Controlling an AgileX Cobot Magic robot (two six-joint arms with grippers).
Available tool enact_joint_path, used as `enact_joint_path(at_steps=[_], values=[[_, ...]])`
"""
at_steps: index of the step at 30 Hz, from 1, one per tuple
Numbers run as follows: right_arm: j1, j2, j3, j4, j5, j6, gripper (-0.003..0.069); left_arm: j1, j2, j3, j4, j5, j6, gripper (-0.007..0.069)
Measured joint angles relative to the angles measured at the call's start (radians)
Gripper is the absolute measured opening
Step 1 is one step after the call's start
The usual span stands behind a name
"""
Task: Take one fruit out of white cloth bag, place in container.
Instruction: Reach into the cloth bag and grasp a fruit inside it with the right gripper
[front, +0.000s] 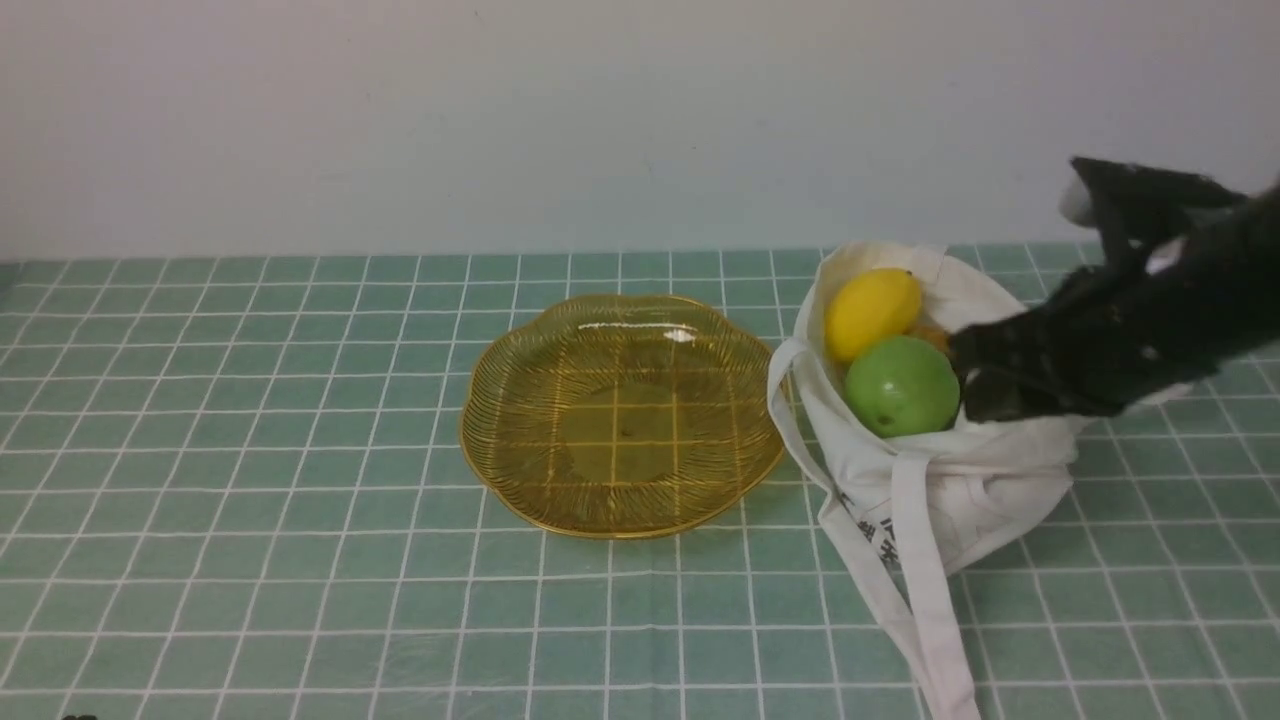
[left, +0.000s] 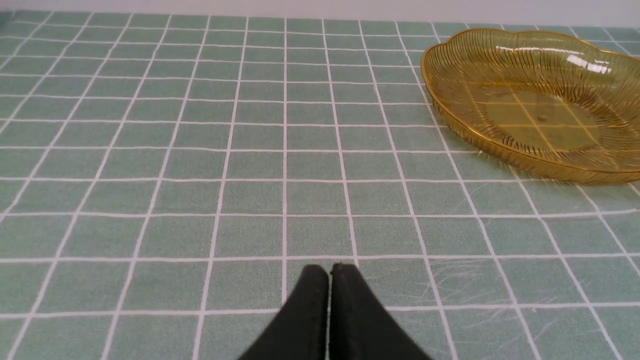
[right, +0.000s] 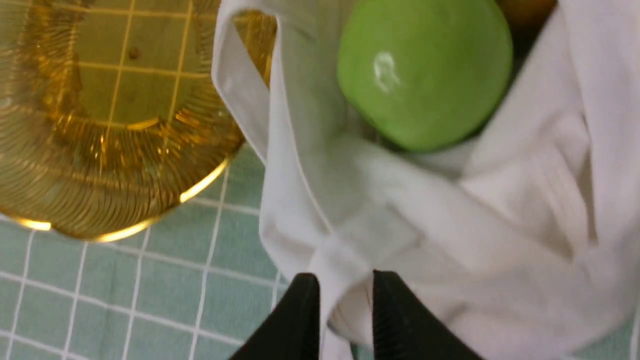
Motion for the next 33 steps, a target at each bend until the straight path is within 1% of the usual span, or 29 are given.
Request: enact_joint_path(at_steps=[1,2,3,5,8,9,12,13,17,25,29,33], values=[[0.001,0.009,-0.021,-0.004,0.003,-0.001,0.0155,0.000,0.000,0.000,0.000,0.000,0.000,-0.0008],[0.006,0.057,-0.072,-0.017,0.020,-0.002,0.0191,0.000,0.000,0.000,0.000,0.000,0.000,-0.0008],[0.010,0.133,-0.149,-0.042,0.057,-0.002,0.0263,0.000,0.000,0.000,0.000,0.000,0.000,-0.0008],[0.013,0.203,-0.232,-0.074,0.094,-0.002,0.0347,0.000,0.000,0.000,0.000,0.000,0.000,-0.0008],[0.016,0.275,-0.321,-0.135,0.111,0.017,0.0463,0.000,0.000,0.000,0.000,0.000,0.000,-0.0008],[0.016,0.279,-0.331,-0.140,0.111,0.021,0.0472,0.000,0.000,0.000,0.000,0.000,0.000,-0.0008],[0.016,0.337,-0.388,-0.223,0.104,0.096,0.0609,0.000,0.000,0.000,0.000,0.000,0.000,-0.0008],[0.016,0.347,-0.392,-0.239,0.102,0.118,0.0636,0.000,0.000,0.000,0.000,0.000,0.000,-0.0008],[0.016,0.383,-0.395,-0.252,0.100,0.174,0.0677,0.000,0.000,0.000,0.000,0.000,0.000,-0.0008],[0.016,0.437,-0.395,-0.198,0.084,0.185,0.0674,0.000,0.000,0.000,0.000,0.000,0.000,-0.0008],[0.016,0.457,-0.396,-0.191,0.080,0.185,0.0658,0.000,0.000,0.000,0.000,0.000,0.000,-0.0008],[0.016,0.457,-0.400,-0.191,0.082,0.175,0.0605,0.000,0.000,0.000,0.000,0.000,0.000,-0.0008]])
